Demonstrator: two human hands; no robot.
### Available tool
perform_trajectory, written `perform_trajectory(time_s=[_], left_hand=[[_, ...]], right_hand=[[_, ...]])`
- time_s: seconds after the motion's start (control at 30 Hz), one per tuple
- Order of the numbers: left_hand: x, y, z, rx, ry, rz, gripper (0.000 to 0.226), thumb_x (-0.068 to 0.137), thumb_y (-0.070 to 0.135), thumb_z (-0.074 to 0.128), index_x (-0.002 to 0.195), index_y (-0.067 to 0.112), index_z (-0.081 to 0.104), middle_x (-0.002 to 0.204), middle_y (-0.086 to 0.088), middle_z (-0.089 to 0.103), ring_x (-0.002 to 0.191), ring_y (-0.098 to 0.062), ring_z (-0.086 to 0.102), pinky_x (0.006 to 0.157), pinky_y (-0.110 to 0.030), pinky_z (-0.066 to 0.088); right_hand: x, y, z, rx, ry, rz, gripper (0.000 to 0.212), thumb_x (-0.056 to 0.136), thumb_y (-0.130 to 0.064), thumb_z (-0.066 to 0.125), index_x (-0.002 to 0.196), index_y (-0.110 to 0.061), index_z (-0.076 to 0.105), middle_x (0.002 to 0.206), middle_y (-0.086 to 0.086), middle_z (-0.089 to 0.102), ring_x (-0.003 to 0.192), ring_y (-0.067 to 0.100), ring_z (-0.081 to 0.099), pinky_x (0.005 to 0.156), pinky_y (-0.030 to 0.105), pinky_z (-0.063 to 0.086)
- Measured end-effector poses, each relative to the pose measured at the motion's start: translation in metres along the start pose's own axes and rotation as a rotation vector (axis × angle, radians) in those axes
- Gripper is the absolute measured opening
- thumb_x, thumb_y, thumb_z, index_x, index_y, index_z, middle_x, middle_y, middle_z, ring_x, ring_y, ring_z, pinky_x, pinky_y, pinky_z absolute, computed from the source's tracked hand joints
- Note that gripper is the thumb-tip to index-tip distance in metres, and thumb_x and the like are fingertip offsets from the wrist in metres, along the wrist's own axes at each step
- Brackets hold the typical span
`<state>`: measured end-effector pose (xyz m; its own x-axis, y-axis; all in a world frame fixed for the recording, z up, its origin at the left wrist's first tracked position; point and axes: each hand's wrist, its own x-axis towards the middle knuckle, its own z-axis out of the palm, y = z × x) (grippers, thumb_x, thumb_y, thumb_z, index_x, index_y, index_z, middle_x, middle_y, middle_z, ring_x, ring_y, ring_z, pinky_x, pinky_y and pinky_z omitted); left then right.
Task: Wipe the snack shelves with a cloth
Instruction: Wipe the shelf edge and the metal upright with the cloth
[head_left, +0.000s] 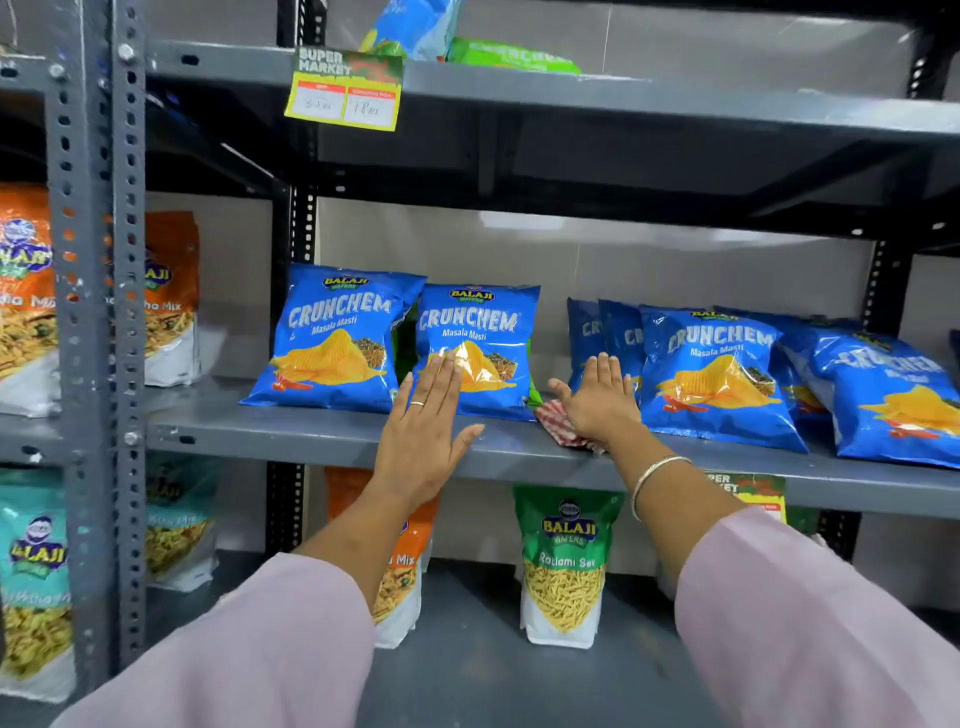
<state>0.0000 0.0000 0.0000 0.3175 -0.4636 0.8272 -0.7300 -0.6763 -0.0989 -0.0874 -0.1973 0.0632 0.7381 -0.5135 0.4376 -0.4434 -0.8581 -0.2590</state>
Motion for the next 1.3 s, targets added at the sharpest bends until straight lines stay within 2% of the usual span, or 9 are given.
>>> perform_trajectory(time_s=[0.3, 0.4, 0.53, 0.6, 0.7, 0.87, 1.03, 1.17, 1.3], left_hand=[[-0.008, -0.002, 0.006, 0.088, -0.176, -0.06, 0.107, 0.078, 0.065, -0.023, 0.132, 0.01, 0.052, 0.144, -0.007, 0.044, 0.137, -0.021, 0.032, 0.114, -0.042, 0.014], [-0.01, -0.001, 0.009, 0.056, -0.104, -0.083, 0.097, 0.09, 0.062, -0.007, 0.097, 0.007, 0.072, 0.101, -0.013, 0.072, 0.099, -0.026, 0.065, 0.096, -0.044, 0.043], [-0.009, -0.002, 0.012, 0.089, -0.046, -0.102, 0.074, 0.092, 0.056, 0.015, 0.064, 0.01, 0.066, 0.058, -0.006, 0.064, 0.055, -0.023, 0.06, 0.066, -0.035, 0.049], [-0.009, -0.001, 0.011, 0.106, -0.032, -0.092, 0.068, 0.091, 0.053, 0.021, 0.058, 0.01, 0.062, 0.052, -0.005, 0.059, 0.048, -0.023, 0.056, 0.055, -0.031, 0.044], [-0.009, -0.002, 0.013, 0.101, -0.026, -0.09, 0.067, 0.091, 0.053, 0.022, 0.056, 0.011, 0.061, 0.049, -0.005, 0.057, 0.046, -0.023, 0.054, 0.05, -0.028, 0.04], [-0.01, -0.001, 0.009, 0.094, -0.072, -0.109, 0.071, 0.091, 0.055, 0.017, 0.058, 0.012, 0.063, 0.052, -0.004, 0.059, 0.049, -0.022, 0.056, 0.054, -0.029, 0.043], [-0.01, 0.0, 0.007, 0.073, -0.122, -0.116, 0.103, 0.082, 0.066, -0.019, 0.087, 0.011, 0.068, 0.085, -0.007, 0.069, 0.084, -0.023, 0.063, 0.096, -0.043, 0.039], [-0.013, 0.0, 0.004, 0.115, -0.148, -0.123, 0.09, 0.083, 0.062, -0.007, 0.127, 0.011, 0.054, 0.123, -0.009, 0.062, 0.121, -0.025, 0.05, 0.111, -0.047, 0.02], [-0.025, -0.003, -0.004, 0.13, -0.123, -0.164, 0.08, 0.087, 0.056, 0.004, 0.137, 0.007, 0.043, 0.138, -0.011, 0.05, 0.132, -0.026, 0.038, 0.113, -0.048, 0.016]], right_hand=[[0.003, -0.006, 0.008, -0.079, -0.227, 0.073, 0.081, 0.095, -0.059, 0.022, 0.15, 0.0, 0.011, 0.161, 0.013, 0.007, 0.149, 0.026, 0.004, 0.121, 0.045, 0.006], [-0.002, -0.013, 0.005, -0.106, -0.294, 0.073, 0.07, 0.096, -0.056, 0.025, 0.146, -0.007, 0.03, 0.154, 0.016, 0.03, 0.14, 0.032, 0.03, 0.118, 0.044, 0.024], [0.058, 0.014, 0.045, -0.121, -0.329, 0.058, 0.089, 0.069, -0.075, 0.017, 0.144, -0.029, 0.034, 0.151, 0.001, 0.038, 0.133, 0.027, 0.042, 0.11, 0.045, 0.035], [0.057, 0.013, 0.045, -0.119, -0.317, 0.089, 0.078, 0.073, -0.062, 0.02, 0.144, -0.031, 0.034, 0.15, 0.004, 0.038, 0.132, 0.028, 0.043, 0.108, 0.045, 0.038], [-0.003, -0.019, 0.004, -0.12, -0.222, 0.159, 0.047, 0.093, -0.018, 0.04, 0.139, -0.006, 0.041, 0.145, 0.015, 0.042, 0.131, 0.033, 0.045, 0.105, 0.042, 0.04], [-0.005, -0.017, 0.006, -0.078, -0.103, 0.178, 0.038, 0.095, -0.007, 0.04, 0.132, 0.0, 0.046, 0.141, 0.019, 0.047, 0.129, 0.036, 0.046, 0.102, 0.041, 0.041], [-0.009, -0.016, -0.006, 0.137, -0.015, 0.233, 0.039, 0.093, -0.007, 0.048, 0.131, 0.004, 0.045, 0.139, 0.022, 0.047, 0.128, 0.038, 0.047, 0.102, 0.04, 0.041], [-0.015, -0.028, -0.021, 0.317, 0.04, 0.21, 0.035, 0.095, -0.007, 0.048, 0.126, 0.006, 0.049, 0.133, 0.024, 0.053, 0.122, 0.039, 0.052, 0.098, 0.041, 0.045], [-0.027, -0.057, -0.031, 0.416, 0.085, 0.092, 0.035, 0.09, -0.002, 0.051, 0.124, 0.003, 0.053, 0.129, 0.023, 0.058, 0.119, 0.037, 0.055, 0.094, 0.039, 0.047]])
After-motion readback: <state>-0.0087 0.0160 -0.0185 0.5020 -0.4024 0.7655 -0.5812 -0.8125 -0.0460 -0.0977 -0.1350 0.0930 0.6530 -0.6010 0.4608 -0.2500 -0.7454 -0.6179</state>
